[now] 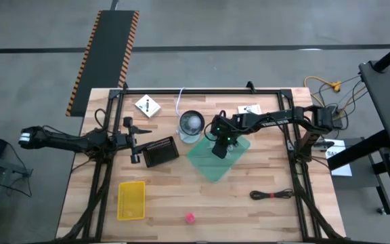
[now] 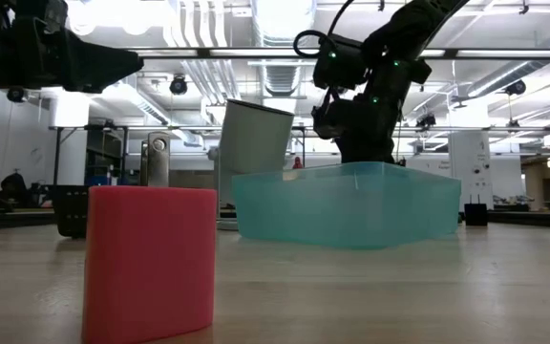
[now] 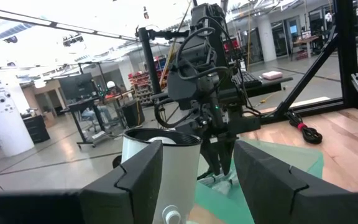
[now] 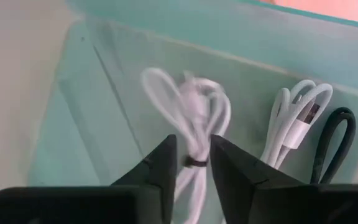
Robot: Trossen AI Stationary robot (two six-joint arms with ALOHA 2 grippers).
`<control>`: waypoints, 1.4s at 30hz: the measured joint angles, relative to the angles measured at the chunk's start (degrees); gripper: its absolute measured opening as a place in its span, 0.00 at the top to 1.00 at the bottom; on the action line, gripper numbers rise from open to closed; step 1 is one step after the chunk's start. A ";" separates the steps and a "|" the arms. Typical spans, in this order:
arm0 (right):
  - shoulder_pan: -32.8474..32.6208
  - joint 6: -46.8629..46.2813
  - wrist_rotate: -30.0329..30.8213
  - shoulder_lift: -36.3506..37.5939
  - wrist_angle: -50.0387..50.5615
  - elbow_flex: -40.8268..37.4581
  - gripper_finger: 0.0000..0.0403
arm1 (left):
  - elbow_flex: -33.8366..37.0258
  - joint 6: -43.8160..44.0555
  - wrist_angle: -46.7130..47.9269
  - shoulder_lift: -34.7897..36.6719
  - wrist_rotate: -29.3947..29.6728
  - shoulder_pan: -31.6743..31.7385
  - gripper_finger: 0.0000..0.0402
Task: Pick and place items into bin
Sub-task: Put the white charger cable into the green bin, then put the black charger cable into the green bin
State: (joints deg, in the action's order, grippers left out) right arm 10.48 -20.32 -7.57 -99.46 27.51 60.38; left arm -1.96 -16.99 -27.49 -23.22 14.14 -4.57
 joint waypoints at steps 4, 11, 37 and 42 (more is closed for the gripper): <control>0.00 0.00 0.00 0.02 0.02 0.00 0.69 | 0.00 0.00 0.00 0.00 0.00 0.01 0.55; -0.18 -2.09 -0.16 0.57 11.07 6.30 0.62 | 0.00 0.00 0.00 0.00 0.01 0.01 0.55; -23.21 -9.20 4.73 1.95 34.51 15.36 0.68 | 0.00 0.03 2.00 -0.02 0.01 -0.01 0.55; -27.12 -13.46 4.57 1.95 35.29 14.21 0.68 | 0.00 0.04 2.47 -0.02 0.01 0.01 0.55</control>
State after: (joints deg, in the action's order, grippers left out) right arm -16.64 -33.78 -3.01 -97.51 62.81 74.59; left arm -1.96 -16.95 -25.02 -23.24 14.15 -4.56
